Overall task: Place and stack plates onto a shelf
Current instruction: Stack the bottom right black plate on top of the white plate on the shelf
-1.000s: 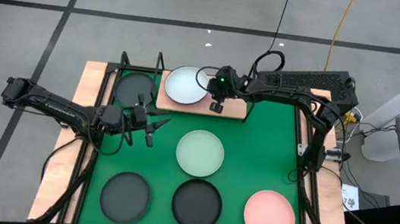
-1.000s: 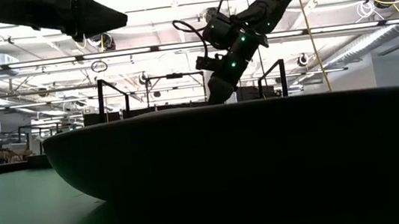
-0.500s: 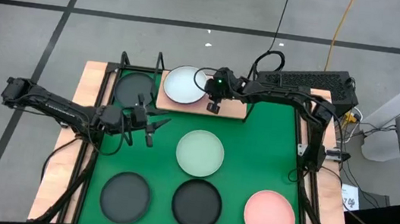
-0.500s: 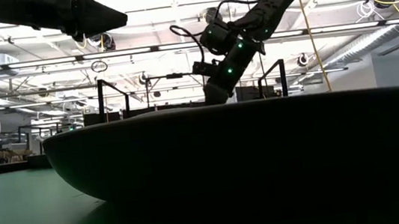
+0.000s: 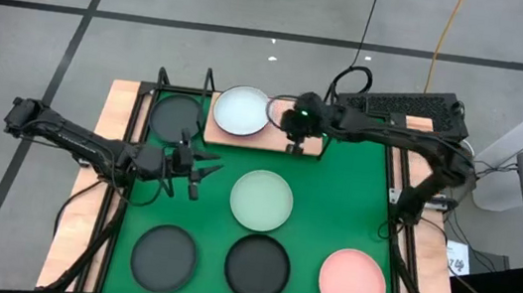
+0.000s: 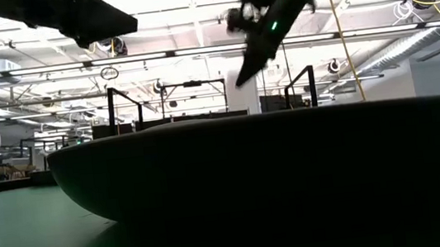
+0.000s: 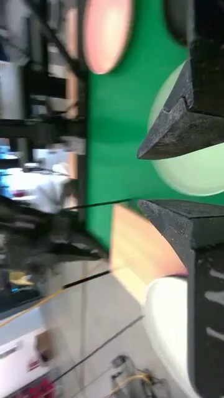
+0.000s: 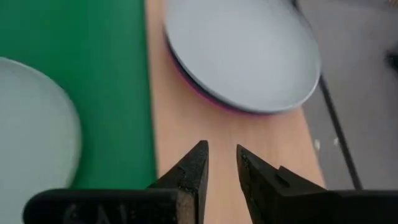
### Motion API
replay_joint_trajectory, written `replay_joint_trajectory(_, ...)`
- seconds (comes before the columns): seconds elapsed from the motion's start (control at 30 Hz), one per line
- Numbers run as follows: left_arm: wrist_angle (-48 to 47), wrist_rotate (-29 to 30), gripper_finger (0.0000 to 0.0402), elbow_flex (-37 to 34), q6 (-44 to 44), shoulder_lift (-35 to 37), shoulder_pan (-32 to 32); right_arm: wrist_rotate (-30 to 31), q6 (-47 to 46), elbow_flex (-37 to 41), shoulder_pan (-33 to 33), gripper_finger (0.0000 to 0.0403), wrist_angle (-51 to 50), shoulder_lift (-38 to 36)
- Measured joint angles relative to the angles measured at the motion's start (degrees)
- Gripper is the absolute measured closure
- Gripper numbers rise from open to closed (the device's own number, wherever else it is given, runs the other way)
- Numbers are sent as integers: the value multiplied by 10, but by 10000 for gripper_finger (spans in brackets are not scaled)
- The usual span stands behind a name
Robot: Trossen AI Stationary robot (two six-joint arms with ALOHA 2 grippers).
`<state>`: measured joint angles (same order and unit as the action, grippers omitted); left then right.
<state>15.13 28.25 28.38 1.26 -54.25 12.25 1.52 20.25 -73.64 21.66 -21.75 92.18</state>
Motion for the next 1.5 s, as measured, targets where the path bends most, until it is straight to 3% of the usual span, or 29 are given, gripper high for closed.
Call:
replay_joint_trajectory(0.23, -164, 14, 282, 81, -39, -61, 46, -1, -34, 166, -62, 337, 163, -178)
replay_joint_trajectory(0.4, -181, -4, 282, 114, 9, -141, 82, -1, -54, 279, -104, 337, 280, -277)
replay_joint_trajectory(0.6, -181, -55, 282, 148, 32, -252, 103, 2, -73, 336, -138, 337, 333, -343)
replay_joint_trajectory(0.8, -178, -160, 282, 199, -161, -302, 99, 2, -76, 342, -160, 337, 335, -362)
replay_joint_trajectory(1.07, -164, -243, 282, 212, -403, -316, 95, 2, -73, 342, -186, 337, 324, -363)
replay_joint_trajectory(1.23, -153, -276, 282, 212, -491, -352, 95, 2, -72, 366, -204, 337, 329, -365)
replay_joint_trajectory(1.5, -149, -318, 282, 212, -562, -405, 81, 17, -58, 388, -216, 337, 357, -379)
